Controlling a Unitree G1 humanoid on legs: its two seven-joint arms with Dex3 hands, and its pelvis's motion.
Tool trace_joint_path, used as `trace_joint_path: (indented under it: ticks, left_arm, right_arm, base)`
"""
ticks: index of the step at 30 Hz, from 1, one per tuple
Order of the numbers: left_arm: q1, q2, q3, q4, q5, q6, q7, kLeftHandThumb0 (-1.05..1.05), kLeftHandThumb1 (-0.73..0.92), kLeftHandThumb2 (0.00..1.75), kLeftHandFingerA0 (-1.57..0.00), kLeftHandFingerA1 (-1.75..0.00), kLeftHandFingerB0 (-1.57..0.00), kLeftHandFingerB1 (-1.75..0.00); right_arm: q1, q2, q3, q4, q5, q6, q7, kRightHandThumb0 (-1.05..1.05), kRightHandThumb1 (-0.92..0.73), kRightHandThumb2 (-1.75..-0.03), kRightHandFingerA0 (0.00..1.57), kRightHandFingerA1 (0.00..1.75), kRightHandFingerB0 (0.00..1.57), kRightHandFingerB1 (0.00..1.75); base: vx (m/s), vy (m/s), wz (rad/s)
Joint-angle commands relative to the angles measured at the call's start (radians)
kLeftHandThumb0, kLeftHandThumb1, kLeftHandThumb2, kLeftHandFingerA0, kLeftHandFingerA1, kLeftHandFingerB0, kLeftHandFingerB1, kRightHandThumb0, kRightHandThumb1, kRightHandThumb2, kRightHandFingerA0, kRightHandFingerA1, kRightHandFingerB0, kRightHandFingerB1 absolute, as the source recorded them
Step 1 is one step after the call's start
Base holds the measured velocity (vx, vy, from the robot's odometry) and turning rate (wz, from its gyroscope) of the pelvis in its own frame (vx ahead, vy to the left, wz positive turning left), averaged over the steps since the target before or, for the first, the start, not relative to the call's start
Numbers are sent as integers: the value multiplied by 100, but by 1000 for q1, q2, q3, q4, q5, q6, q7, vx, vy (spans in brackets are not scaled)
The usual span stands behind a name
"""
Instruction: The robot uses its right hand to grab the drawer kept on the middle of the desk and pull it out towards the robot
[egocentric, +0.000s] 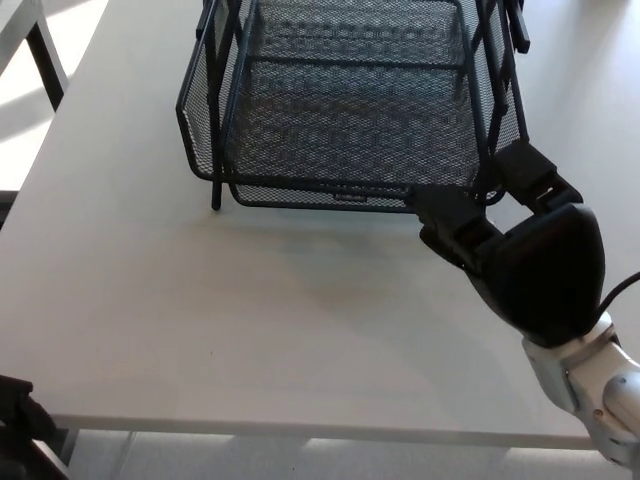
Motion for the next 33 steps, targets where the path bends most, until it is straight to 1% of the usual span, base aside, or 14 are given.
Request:
trace_joint_path:
  ticks: [1,8,10,11,12,14,15,16,17,20,22,23,27,33]
  left_arm:
    - [4,12,9,3,13,-10,-3,-32,58,57,-77,-87,-78,-60]
    - [16,9,13,13,5,-24,-1,-31,57,57,-78,-84,-80,-60]
    - [15,9,12,16,9,-27,4,-31,57,57,-78,-84,-80,-60]
    - [19,8,13,7,7,-13,-3,-33,58,57,-75,-84,-78,-59]
    - [21,8,14,3,7,-8,-6,-33,59,57,-76,-86,-79,-59]
    - [22,9,15,3,7,-11,-5,-33,59,57,-76,-86,-79,-59]
    - [19,11,13,11,9,-27,1,-32,58,57,-78,-86,-78,-58]
    - [21,11,14,12,10,-28,2,-32,58,57,-78,-86,-78,-58]
    - [22,11,14,12,9,-28,2,-33,59,57,-78,-85,-78,-58]
    - [31,7,13,16,9,-34,6,-31,57,57,-79,-84,-80,-59]
    - [35,7,15,6,11,-26,4,-33,58,57,-77,-86,-80,-60]
    - [48,7,20,-2,10,-16,1,-33,59,57,-78,-84,-79,-59]
    - [45,6,20,3,5,-20,1,-32,58,57,-80,-87,-80,-60]
    - [48,8,18,2,16,-19,6,-32,58,57,-78,-86,-80,-60]
  right_arm:
    - [77,-60,-24,-40,3,-37,53,-44,-54,-58,94,133,92,62]
    - [123,-51,-44,-90,-9,-31,76,-44,-53,-58,92,134,91,62]
    - [120,-51,-49,-86,-6,-47,75,-44,-55,-56,93,124,90,59]
    - [129,-47,-58,-104,0,-23,128,-41,-66,-59,83,84,70,41]
    - [136,-43,-65,-120,6,-6,167,-44,-66,-61,74,71,57,38]
    - [145,-38,-74,-135,8,5,198,-44,-66,-61,74,71,57,38]
    - [164,-52,-87,-193,39,9,316,-55,-63,-59,44,50,30,33]
    - [167,-52,-90,-199,41,8,331,-55,-63,-59,44,50,30,33]
    - [168,-52,-94,-205,45,7,343,-62,-46,-81,22,53,12,44]
    - [184,-49,-108,-236,46,26,384,-64,-45,-79,13,51,6,43]
    - [196,-35,-132,-278,51,72,440,-85,-50,-83,0,9,0,14]
    - [202,-38,-140,-318,29,120,508,-105,-61,-89,0,7,0,1]
    - [221,-50,-172,-382,33,139,560,-102,-60,-94,0,17,0,8]
    - [277,-90,-247,-499,31,146,599,-104,-61,-95,0,11,0,5]
  base:
    - [0,0,0]
    - [0,0,0]
    - [0,0,0]
    - [0,0,0]
    - [0,0,0]
    - [0,0,0]
    - [0,0,0]
    - [0,0,0]
    - [0,0,0]
    - [0,0,0]
    - [0,0,0]
    - [0,0,0]
    - [0,0,0]
    - [0,0,0]
